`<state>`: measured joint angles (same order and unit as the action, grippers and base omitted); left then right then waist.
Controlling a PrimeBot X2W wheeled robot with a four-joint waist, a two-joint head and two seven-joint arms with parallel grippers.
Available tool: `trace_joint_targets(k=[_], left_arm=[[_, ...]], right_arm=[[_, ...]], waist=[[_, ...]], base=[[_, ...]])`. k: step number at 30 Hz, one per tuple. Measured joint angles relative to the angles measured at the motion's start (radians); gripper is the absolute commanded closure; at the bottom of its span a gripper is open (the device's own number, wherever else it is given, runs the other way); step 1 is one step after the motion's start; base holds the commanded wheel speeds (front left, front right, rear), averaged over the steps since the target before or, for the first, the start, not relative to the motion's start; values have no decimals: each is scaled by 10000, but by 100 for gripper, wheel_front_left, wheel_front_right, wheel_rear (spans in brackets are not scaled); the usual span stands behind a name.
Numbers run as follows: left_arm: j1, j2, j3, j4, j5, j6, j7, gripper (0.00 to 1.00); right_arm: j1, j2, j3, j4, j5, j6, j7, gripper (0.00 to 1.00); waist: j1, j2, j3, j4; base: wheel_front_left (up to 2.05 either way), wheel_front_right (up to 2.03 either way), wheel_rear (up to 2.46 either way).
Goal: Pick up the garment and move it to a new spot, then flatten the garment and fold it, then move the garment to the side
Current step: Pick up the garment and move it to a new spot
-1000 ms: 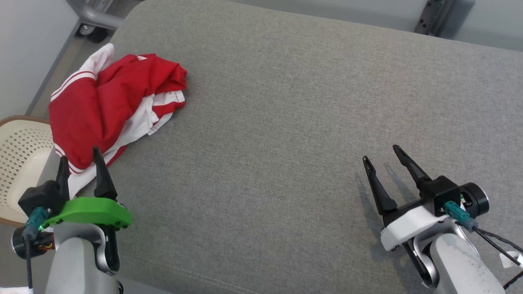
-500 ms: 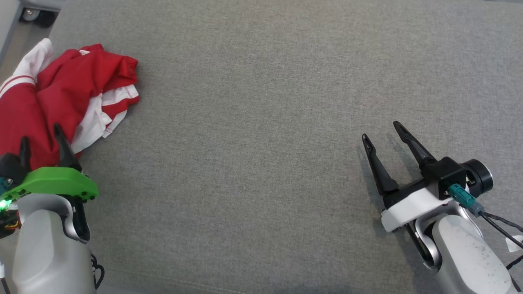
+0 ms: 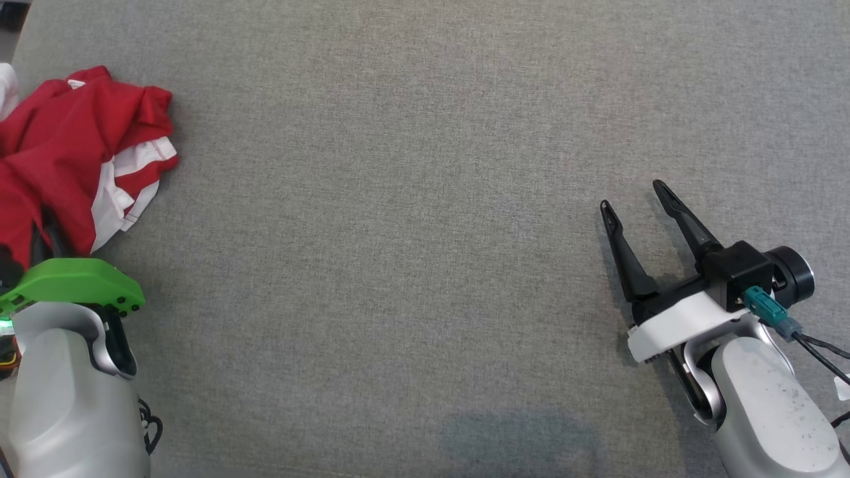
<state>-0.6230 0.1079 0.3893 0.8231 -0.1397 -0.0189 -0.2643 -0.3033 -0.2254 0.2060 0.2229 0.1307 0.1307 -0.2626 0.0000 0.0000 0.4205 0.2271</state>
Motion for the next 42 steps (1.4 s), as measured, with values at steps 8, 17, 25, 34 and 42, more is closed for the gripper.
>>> trace_joint_targets(k=[8,17,25,34,42], left_arm=[[-445,-56,-81,-907,192,-522,2,100],[-741,-522,-1490,-1801,470,-869,0,100],[-687,-570,-4378,-1965,-545,-966,0,100],[-403,-596,-7168,-2251,-1678,-510,0,100],[-421,-600,-9599,-2780,-2529,-378,2,100]], right_arm=[[-116,244,-13,59,73,0,0,0],[-149,665,-98,115,102,0,0,0],[-163,920,-140,146,211,0,-2,0],[-173,1258,-161,182,280,-2,-2,0],[-126,1446,-96,259,349,-2,0,0]], waist=[[0,0,-79,-286],[0,0,-230,-926],[0,0,-350,-1786],[0,0,-451,-2898],[0,0,-585,-3803]], base=[[0,0,0],[0,0,0],[0,0,0],[0,0,0],[0,0,0]])
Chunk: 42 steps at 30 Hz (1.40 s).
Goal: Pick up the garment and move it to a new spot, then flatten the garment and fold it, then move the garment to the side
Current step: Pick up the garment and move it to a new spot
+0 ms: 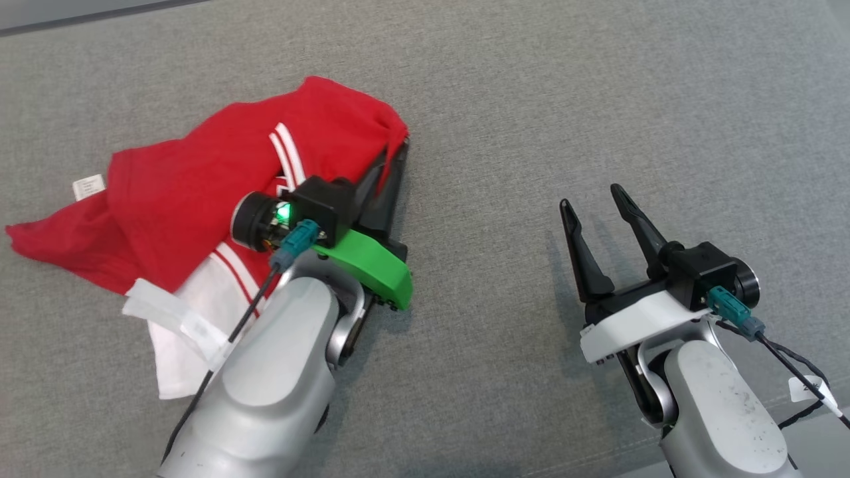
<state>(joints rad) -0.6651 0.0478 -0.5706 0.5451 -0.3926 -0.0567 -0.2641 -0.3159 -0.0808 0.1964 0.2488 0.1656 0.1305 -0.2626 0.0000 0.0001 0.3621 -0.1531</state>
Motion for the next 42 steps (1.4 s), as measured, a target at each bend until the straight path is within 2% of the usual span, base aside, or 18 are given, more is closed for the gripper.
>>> trace_joint_targets(k=[4,7,8,9,10,13,17,23,30,35,42], left_arm=[[-107,-8,-1057,-385,-428,84,-2,100],[-221,-12,-1390,-502,-531,443,-2,100],[-233,-12,-1392,-527,-531,571,0,80],[-233,-12,-1383,-539,-522,660,0,34],[-225,-12,-1313,-522,-451,779,0,0],[-91,-6,-819,-546,-194,1103,-2,0],[614,-6,253,-706,307,1277,-2,0],[1849,23,2065,-1214,1032,1277,-2,0],[3271,31,3649,-1676,1647,1168,-2,0],[3878,27,4219,-1801,1906,1089,-2,0],[4762,19,4725,-1969,1969,1053,-2,0]], right_arm=[[28,29,-23,17,2,0,0,0],[28,59,-59,35,0,2,0,0],[28,63,-79,35,0,0,0,0],[28,71,-107,29,0,2,0,0],[30,86,-159,6,-4,0,0,0],[55,100,-245,-27,-19,2,0,0],[161,82,-313,-69,-38,2,0,0],[257,38,-416,-59,-90,2,0,0],[429,6,-464,8,-90,2,0,0],[514,-15,-500,44,-90,2,0,0],[730,25,-431,201,-71,2,0,0]], waist=[[-1,0,-70,-288],[0,0,-119,-382],[0,0,-130,-381],[0,0,-134,-366],[0,0,-142,-322],[0,0,-193,-169],[0,0,-314,121],[0,0,-542,615],[0,0,-856,1150],[0,0,-1060,1444],[0,0,-1490,1525]], base=[[0,0,0],[0,0,0],[0,0,0],[0,0,0],[0,0,0],[0,0,0],[0,0,0],[0,0,0],[0,0,0],[0,0,0],[0,0,0]])
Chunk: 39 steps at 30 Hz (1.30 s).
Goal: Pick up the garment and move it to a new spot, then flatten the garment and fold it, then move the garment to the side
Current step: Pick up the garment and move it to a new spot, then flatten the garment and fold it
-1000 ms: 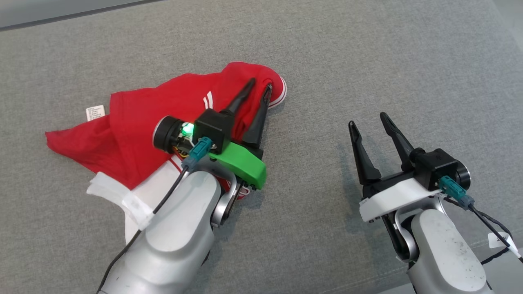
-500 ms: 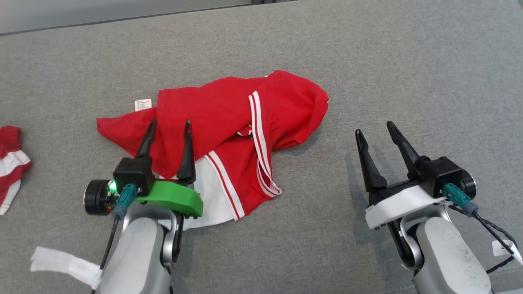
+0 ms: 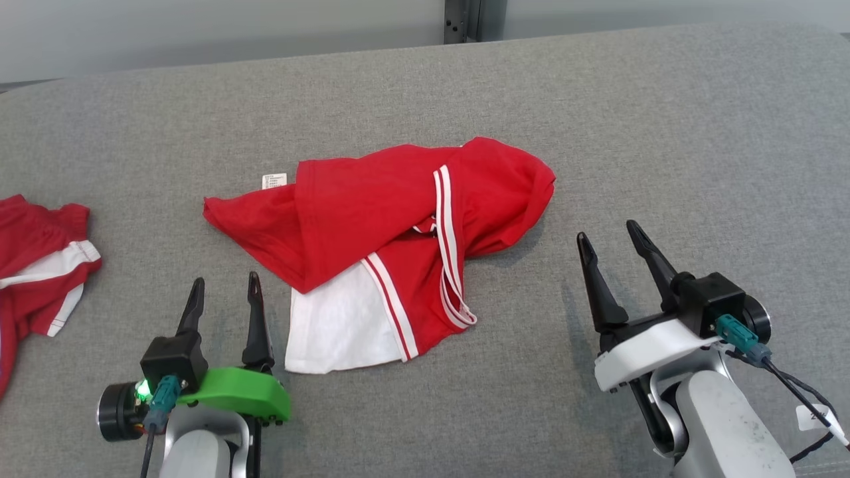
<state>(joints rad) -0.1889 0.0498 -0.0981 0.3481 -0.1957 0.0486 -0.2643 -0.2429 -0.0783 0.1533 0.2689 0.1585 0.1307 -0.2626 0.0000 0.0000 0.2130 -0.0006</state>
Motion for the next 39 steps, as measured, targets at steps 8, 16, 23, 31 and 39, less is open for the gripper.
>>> trace_joint_targets(k=[8,16,23,31,39], left_arm=[[717,-4,280,-167,56,-2,0,0],[989,-6,98,-188,27,-4,0,0],[1091,-6,-418,79,-81,-322,-2,0],[1105,-12,-1352,1043,-669,-752,0,0],[845,-10,-1845,1929,-1187,-702,0,0]], right_arm=[[336,33,82,190,25,0,0,0],[553,25,75,272,21,0,0,0],[654,50,113,282,-21,0,0,0],[665,21,190,282,-17,0,0,0],[648,-125,313,274,25,0,0,0]], waist=[[0,0,-515,-107],[0,0,-861,-97],[0,0,-999,30],[0,0,-978,120],[0,0,-877,65]], base=[[0,0,0],[0,0,0],[0,0,0],[0,0,0],[0,0,0]])
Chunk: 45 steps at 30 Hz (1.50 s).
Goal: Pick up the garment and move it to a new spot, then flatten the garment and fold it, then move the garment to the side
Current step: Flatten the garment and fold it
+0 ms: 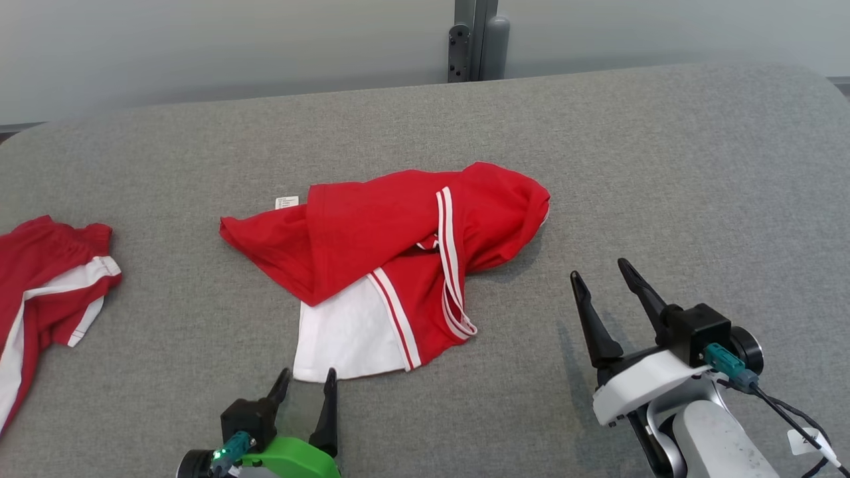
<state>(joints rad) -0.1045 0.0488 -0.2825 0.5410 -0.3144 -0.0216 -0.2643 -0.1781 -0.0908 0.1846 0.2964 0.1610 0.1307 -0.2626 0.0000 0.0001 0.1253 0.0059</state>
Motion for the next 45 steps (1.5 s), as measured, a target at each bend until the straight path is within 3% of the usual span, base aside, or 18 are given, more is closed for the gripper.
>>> trace_joint_targets(k=[8,9,10,15,22,30,38,45], left_arm=[[-341,-4,-188,683,-209,82,-4,0],[-384,-4,-207,752,-211,84,-8,57],[-434,-4,-238,828,-242,84,-8,100],[-570,-6,-230,805,-405,130,-8,100],[-949,-8,320,-600,-96,61,-4,100],[-2486,0,989,-2075,844,-652,0,100],[-4784,6,516,-2341,1463,-1007,-2,100],[-5976,4,-972,-2359,635,-1011,-2,100]], right_arm=[[-85,-88,12,-36,46,0,0,0],[-94,-90,12,-38,46,0,0,0],[-102,-90,12,-40,48,0,0,0],[-113,-107,-8,-50,63,0,0,0],[-130,-86,-163,-58,75,0,0,0],[-132,65,-180,-25,79,0,0,0],[-302,167,-186,-54,125,0,0,0],[-308,228,-247,-50,138,0,0,0]], waist=[[0,0,174,-45],[0,0,195,-45],[0,0,213,-45],[0,0,274,-12],[0,0,301,134],[0,0,224,274],[0,0,262,89],[0,0,375,-274]], base=[[0,0,0],[0,0,0],[0,0,0],[0,0,0],[0,0,0],[0,0,0],[0,0,0],[0,0,0]])
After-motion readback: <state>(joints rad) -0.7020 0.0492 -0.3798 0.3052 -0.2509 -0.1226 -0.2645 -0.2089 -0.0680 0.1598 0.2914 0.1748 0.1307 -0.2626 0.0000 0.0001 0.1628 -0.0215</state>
